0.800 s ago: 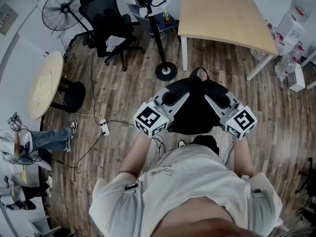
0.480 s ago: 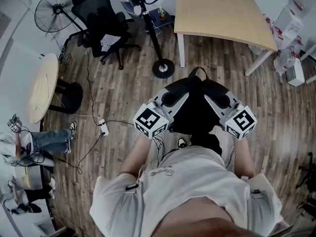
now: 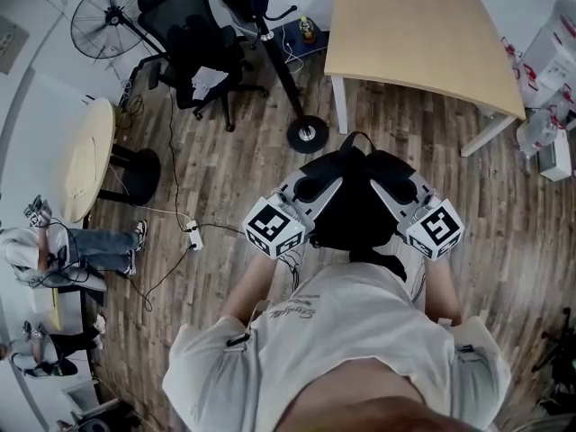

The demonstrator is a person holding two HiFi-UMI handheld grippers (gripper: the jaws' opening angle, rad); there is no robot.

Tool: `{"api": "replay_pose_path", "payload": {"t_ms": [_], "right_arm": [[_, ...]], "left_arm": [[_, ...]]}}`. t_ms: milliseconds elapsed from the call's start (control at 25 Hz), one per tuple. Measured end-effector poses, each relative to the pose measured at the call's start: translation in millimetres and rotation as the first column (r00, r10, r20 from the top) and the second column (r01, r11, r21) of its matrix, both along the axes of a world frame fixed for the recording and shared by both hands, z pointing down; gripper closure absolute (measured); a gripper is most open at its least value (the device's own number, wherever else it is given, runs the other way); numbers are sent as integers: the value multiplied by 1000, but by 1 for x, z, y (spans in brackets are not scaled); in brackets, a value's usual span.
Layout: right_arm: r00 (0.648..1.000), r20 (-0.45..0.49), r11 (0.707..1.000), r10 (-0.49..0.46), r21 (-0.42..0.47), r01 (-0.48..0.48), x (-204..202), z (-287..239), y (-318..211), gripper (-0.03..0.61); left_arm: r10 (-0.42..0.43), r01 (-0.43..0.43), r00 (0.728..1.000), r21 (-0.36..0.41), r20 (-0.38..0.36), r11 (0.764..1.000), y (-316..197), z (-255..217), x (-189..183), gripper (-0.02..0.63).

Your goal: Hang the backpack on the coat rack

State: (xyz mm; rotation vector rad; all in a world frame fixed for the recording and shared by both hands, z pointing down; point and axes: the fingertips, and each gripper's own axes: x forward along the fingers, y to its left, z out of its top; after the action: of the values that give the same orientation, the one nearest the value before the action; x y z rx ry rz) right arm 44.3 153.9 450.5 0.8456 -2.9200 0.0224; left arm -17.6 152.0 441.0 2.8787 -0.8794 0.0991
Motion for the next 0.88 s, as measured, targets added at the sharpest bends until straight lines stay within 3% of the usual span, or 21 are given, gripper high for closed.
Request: {"api": "replay_pose_path", "payload": {"t_ms": [440, 880], "right_arm": [[996, 18, 995, -90, 52, 89, 45, -12, -122, 543], [994, -8, 991, -105, 77, 106, 43, -19, -211, 543]], "left_arm": [[-57, 55, 998, 67, 31, 996, -118, -12, 45, 565], [-84, 82, 996, 55, 35, 995, -204, -16, 44, 565]]}}
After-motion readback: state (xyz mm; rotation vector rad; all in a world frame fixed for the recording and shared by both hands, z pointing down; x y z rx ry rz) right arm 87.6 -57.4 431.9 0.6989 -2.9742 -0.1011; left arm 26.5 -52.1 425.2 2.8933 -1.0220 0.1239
